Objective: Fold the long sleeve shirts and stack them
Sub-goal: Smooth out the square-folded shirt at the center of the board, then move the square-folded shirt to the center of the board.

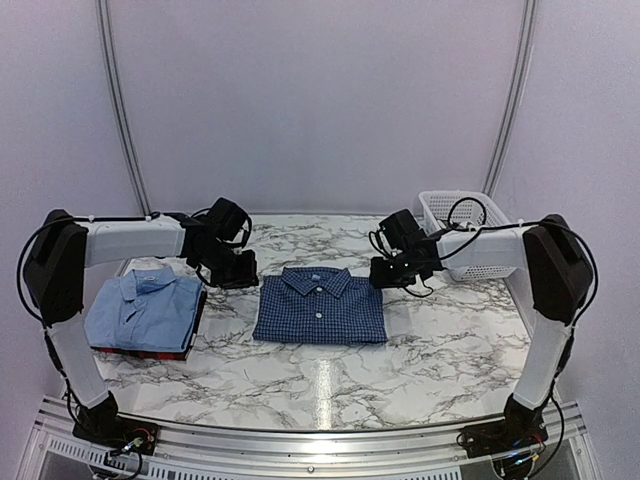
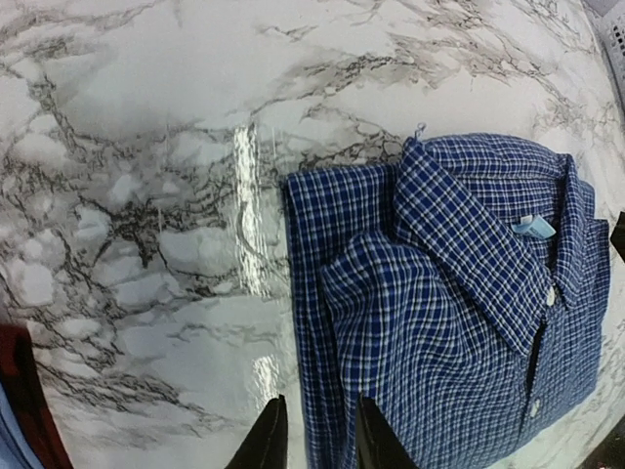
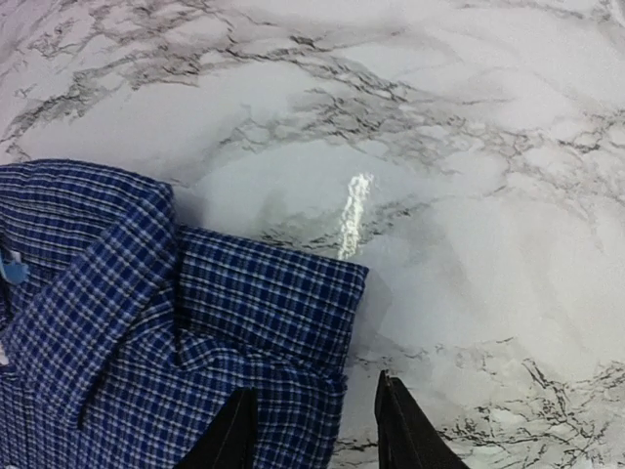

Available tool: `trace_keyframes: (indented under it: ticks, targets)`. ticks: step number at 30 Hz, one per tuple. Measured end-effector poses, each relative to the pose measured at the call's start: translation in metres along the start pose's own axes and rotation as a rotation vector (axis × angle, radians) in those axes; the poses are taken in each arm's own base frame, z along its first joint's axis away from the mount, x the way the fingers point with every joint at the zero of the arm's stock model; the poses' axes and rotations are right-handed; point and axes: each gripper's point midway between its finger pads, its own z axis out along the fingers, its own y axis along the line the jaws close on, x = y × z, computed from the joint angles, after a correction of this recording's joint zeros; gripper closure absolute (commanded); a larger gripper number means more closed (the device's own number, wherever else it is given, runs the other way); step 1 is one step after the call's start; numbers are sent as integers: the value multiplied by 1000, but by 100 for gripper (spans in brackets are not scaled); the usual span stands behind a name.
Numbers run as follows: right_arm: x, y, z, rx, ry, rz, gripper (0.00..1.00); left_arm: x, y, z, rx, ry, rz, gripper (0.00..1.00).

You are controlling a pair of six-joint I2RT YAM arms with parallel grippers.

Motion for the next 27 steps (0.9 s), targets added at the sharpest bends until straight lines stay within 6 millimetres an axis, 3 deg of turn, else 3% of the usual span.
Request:
trace_keyframes:
  ticks: [4, 9, 14, 18, 22, 27]
  targets:
    - [-20, 37, -25, -82, -73, -26, 70, 17, -5, -2, 64, 37, -18, 86]
    - [-34, 119, -46, -324, -141, -72, 71, 22, -21, 0, 169, 53, -45, 88]
    - [-30, 179, -30, -565, -124, -81, 72, 18, -34, 4, 247, 42, -62, 92]
    - [-12, 197, 8, -666, -59, -48, 74, 28, -25, 22, 233, 71, -89, 92]
    - [13, 193, 45, -665, 13, 16, 76, 46, -5, 38, 185, 120, -115, 92]
    - [9, 183, 50, -663, -7, 103, 76, 51, 1, 41, 173, 129, -124, 91]
